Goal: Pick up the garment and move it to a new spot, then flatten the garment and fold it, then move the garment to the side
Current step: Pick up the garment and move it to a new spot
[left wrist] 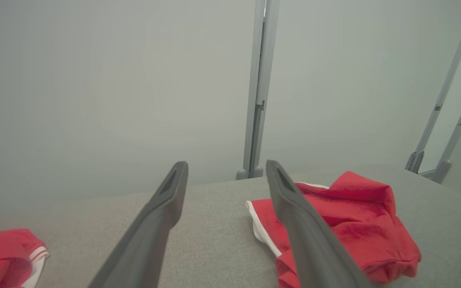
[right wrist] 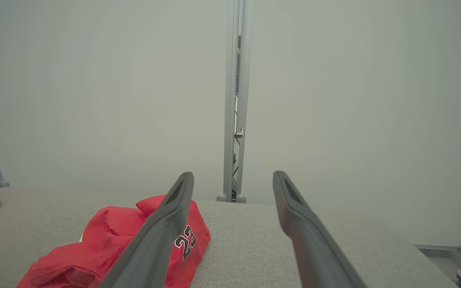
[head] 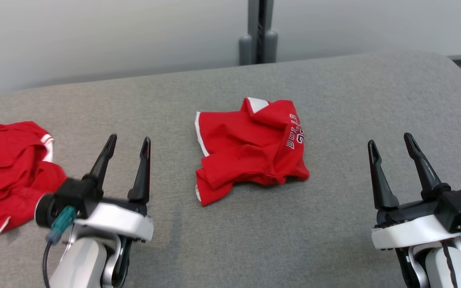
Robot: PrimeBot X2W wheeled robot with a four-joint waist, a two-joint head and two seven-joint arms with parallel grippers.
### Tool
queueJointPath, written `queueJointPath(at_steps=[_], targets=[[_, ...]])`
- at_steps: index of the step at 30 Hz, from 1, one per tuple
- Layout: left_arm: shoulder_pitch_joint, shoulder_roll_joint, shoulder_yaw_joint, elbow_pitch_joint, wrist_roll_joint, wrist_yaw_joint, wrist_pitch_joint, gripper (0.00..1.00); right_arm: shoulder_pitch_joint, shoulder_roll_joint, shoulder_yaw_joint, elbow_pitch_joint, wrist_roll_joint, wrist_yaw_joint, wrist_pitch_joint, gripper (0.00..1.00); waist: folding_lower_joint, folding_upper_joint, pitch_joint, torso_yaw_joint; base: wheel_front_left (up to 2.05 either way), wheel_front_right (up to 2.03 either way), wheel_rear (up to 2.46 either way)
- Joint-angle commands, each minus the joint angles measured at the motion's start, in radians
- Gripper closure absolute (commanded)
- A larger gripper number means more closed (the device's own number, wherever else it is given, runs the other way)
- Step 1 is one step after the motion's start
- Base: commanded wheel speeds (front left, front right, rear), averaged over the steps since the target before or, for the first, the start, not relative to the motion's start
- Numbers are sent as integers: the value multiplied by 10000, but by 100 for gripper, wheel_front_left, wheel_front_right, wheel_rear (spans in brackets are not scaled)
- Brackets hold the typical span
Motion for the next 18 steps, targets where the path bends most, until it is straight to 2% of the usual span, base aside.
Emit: queueJointPath(at_steps=[1,7,11,18], targets=[[391,7,133,-273,8,41,-46,0,161,-69,-77,39,147,-7,-50,0,0,0,-421,422,0,0,0],[2110,-615,1045,-1825,83,113,-44,0,509,-69,-171,31,428,-7,-51,0,0,0,-803,640,0,0,0],[2871,-1115,1358,-2246,423,-136,-46,0,618,-68,-94,71,509,-7,-51,0,0,0,-887,677,0,0,0],[3384,-1459,1579,-2343,1123,-628,-48,0,507,-68,-9,148,616,-7,-51,0,0,0,-971,568,0,0,0]])
